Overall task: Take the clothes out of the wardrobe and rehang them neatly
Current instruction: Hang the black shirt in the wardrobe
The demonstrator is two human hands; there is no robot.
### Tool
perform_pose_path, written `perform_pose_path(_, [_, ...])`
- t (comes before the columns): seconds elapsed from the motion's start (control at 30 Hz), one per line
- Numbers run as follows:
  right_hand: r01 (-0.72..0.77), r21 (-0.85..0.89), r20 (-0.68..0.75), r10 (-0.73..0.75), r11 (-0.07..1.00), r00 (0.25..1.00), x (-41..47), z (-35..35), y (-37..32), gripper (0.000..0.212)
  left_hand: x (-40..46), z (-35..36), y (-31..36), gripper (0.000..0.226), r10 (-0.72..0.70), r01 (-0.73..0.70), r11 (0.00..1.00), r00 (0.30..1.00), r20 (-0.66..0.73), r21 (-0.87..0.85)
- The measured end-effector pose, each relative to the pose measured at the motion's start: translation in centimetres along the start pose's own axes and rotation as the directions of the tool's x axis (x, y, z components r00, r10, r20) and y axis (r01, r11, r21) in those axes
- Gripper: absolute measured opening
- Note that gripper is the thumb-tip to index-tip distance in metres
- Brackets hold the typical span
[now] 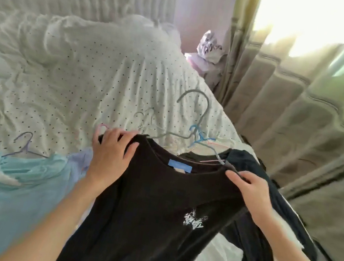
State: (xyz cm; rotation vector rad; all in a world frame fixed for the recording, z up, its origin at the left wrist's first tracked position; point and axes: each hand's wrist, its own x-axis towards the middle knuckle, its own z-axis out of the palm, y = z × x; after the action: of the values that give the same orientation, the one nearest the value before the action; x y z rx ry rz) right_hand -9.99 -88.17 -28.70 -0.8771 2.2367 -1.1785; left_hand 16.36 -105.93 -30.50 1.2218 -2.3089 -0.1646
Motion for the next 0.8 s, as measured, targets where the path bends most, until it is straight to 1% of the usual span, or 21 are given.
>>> perform_pose_path(0.1, [0.028,0.012,-0.147,-0.026,1.0,0.989,-3.8,-8.3,1.2,0.017,-0.4,-1.4,7.5,0.039,0.132,-0.136,0.989,0.989,-0.059,-0.059])
perform_pose_path(0.17, [0.075,-0.023,-0.253,-0.079,0.997,0.964,-6.5,-13.8,1.5,0.014,-0.7,-2.2,12.6,0.04,0.181,-0.188,0.975,0.981,-0.068,-0.117])
perform_pose_path(0.27, [0.141,-0.122,-0.414,-0.179,0.982,0.893,-10.8,-22.2,1.7,0.007,-1.5,-3.6,21.0,0.041,0.221,-0.231,0.941,0.973,-0.067,-0.249])
perform_pose_path(0.33, [0.141,-0.234,-0.494,-0.242,0.962,0.835,-14.1,-27.4,2.2,0.006,-2.2,-4.3,26.5,0.033,0.255,-0.271,0.903,0.963,-0.091,-0.335])
perform_pose_path(0.4, [0.086,-0.329,-0.546,-0.264,0.94,0.795,-17.7,-32.0,3.2,0.013,-3.1,-4.9,32.0,0.025,0.322,-0.35,0.849,0.937,-0.138,-0.395])
perform_pose_path(0.47, [0.019,-0.364,-0.611,-0.254,0.931,0.749,-21.3,-36.2,4.5,0.017,-3.9,-5.4,37.2,0.023,0.394,-0.431,0.792,0.902,-0.178,-0.433])
perform_pose_path(0.53, [-0.036,-0.34,-0.678,-0.219,0.94,0.701,-25.1,-39.8,5.5,0.017,-4.7,-5.6,42.3,0.02,0.456,-0.499,0.732,0.865,-0.21,-0.464])
perform_pose_path(0.6, [-0.079,-0.311,-0.724,-0.183,0.947,0.665,-29.0,-42.7,6.1,0.013,-5.9,-5.7,47.3,0.015,0.496,-0.528,0.674,0.842,-0.213,-0.517])
perform_pose_path(0.7, [-0.187,-0.275,-0.773,-0.101,0.943,0.627,-35.0,-45.6,7.3,0.029,-8.6,-5.1,54.0,0.014,0.564,-0.519,0.566,0.811,-0.158,-0.64])
perform_pose_path(0.77, [-0.273,-0.223,-0.825,-0.032,0.936,0.564,-39.0,-47.1,8.3,0.033,-10.9,-4.6,58.6,0.015,0.647,-0.528,0.471,0.751,-0.13,-0.707])
perform_pose_path(0.8, [-0.312,-0.189,-0.859,-0.002,0.931,0.512,-41.1,-47.6,9.0,0.031,-12.3,-4.4,60.7,0.015,0.691,-0.538,0.416,0.711,-0.13,-0.733])
